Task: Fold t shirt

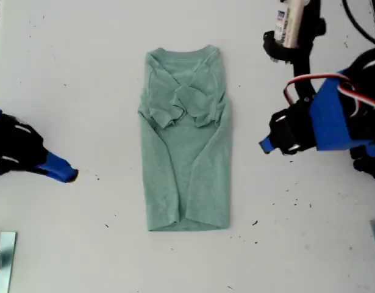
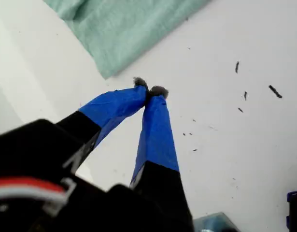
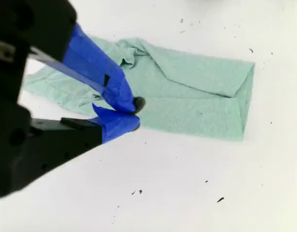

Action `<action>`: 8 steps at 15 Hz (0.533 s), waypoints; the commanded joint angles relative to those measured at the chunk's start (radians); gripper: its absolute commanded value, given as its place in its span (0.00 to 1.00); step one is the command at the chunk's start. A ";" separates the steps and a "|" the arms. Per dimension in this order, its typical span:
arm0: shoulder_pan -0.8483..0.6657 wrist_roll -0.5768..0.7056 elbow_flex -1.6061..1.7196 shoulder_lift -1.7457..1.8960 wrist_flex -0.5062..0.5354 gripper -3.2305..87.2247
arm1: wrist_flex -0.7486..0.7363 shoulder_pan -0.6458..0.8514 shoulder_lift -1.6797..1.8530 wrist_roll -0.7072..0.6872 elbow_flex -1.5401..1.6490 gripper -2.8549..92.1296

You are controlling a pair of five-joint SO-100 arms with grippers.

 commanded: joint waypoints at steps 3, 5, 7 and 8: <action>0.063 0.057 -0.189 -0.130 0.028 0.20 | 0.000 -0.103 -0.018 0.044 -0.120 0.28; 0.080 0.118 -0.193 -0.132 -0.052 0.29 | -0.006 -0.140 -0.051 0.060 -0.150 0.38; 0.091 0.143 -0.216 -0.179 -0.077 0.34 | 0.014 -0.173 -0.129 0.064 -0.210 0.41; 0.089 0.141 -0.218 -0.204 -0.081 0.31 | 0.014 -0.183 -0.163 0.074 -0.219 0.41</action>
